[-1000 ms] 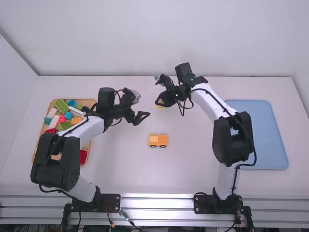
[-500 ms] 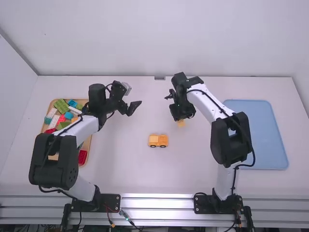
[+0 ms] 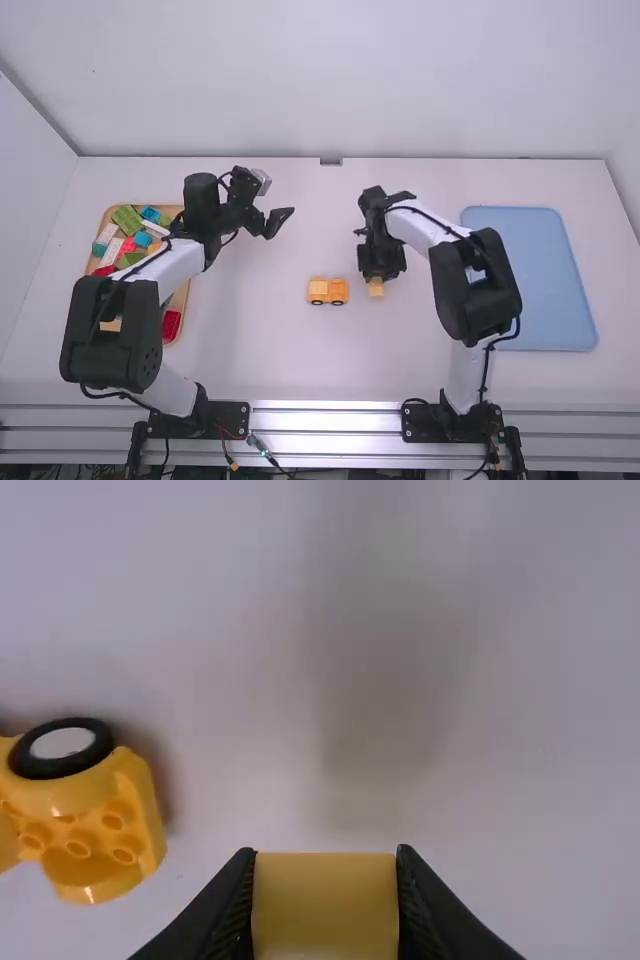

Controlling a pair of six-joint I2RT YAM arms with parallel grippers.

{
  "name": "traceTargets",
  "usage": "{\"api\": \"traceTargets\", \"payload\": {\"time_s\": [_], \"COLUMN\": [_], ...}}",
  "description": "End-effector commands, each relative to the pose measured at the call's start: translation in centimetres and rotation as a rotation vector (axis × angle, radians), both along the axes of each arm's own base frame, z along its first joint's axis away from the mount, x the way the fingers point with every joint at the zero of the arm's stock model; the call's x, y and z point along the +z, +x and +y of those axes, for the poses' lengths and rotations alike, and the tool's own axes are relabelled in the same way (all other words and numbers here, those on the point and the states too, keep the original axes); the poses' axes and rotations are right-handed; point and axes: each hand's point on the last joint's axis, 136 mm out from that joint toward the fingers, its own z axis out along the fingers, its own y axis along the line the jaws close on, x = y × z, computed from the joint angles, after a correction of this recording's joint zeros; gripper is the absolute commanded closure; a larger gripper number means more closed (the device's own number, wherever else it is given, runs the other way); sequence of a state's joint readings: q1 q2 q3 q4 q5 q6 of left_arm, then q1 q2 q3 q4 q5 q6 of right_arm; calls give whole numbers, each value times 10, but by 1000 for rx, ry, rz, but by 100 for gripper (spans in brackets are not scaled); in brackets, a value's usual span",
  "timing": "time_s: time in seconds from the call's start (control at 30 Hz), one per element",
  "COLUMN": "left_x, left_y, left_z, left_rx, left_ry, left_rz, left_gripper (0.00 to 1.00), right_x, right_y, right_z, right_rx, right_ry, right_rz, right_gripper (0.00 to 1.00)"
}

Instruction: Assemble lego blocks to make yellow taxi

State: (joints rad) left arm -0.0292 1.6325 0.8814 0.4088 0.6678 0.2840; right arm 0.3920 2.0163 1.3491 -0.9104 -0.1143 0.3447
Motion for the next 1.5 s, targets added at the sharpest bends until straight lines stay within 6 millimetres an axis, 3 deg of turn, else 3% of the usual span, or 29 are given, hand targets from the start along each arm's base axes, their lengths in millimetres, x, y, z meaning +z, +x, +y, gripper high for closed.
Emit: {"api": "traceTargets", "payload": {"time_s": [0.0, 0.2, 0.53, 0.73, 0.97, 1.17, 1.47], "left_x": [4, 4, 2, 2, -1, -2, -3], "left_y": [1, 1, 1, 1, 0, -2, -2], "left_z": [-2, -2, -2, -2, 1, -3, -3], "left_rx": [0, 12, 18, 20, 25, 18, 19], "left_ry": [-15, -40, -53, -56, -56, -55, -55], "left_rz": [4, 27, 48, 51, 66, 73, 78], "left_gripper": [1, 1, 1, 1, 1, 1, 1], "right_x": [-7, -6, -6, -9, -9, -21, -13], "right_y": [-5, -5, -11, -2, -6, -3, -4], "right_z": [-12, -36, -27, -11, -20, -18, -25], "right_rx": [-166, -449, -879, -926, -1037, -1053, -1156], "right_ry": [-94, -273, -312, -277, -305, -245, -78], "right_rz": [18, -22, -6, -54, -26, -37, -150], "right_gripper": [100, 100, 100, 100, 100, 100, 100]}}
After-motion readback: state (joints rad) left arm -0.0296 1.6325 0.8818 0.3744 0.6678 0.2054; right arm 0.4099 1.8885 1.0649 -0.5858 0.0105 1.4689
